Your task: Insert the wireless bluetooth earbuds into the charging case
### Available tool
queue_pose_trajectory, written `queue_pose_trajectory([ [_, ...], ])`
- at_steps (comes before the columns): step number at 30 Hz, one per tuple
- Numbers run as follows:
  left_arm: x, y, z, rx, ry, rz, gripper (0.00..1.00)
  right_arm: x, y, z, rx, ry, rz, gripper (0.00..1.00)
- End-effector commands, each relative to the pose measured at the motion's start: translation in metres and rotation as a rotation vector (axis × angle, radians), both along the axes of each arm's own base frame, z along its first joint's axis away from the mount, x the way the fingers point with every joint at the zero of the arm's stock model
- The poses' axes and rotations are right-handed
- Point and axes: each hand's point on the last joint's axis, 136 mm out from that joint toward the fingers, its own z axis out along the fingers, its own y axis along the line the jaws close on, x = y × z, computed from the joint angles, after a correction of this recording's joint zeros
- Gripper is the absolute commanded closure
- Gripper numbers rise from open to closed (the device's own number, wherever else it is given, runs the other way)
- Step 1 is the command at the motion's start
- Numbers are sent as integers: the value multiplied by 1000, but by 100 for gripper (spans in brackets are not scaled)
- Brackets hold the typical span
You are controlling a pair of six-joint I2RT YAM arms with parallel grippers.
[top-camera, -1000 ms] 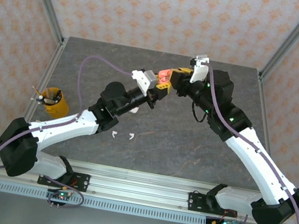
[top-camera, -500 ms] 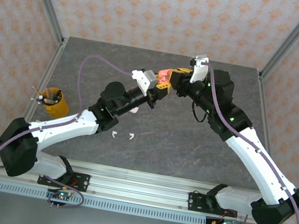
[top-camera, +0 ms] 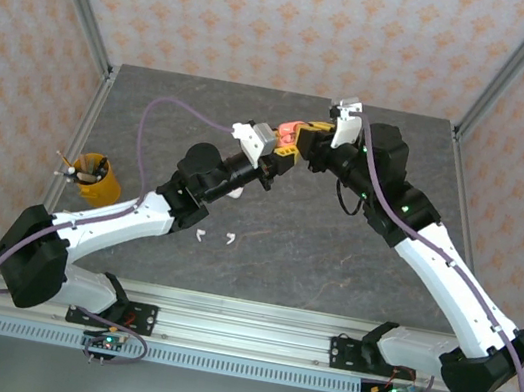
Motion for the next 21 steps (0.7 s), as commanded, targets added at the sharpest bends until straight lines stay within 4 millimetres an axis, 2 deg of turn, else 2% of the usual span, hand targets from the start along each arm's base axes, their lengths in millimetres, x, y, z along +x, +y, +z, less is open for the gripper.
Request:
queue_pose_trajectory([
  [1, -3, 6, 39, -75, -77, 0, 100, -12, 5, -11, -28, 17, 68, 77],
  [18, 1, 2, 35, -74, -63, -4, 100, -20, 10, -11, -21, 42, 120, 73],
  [21, 2, 2, 34, -73, -62, -3, 100, -26, 4, 2, -3, 12, 112, 69],
])
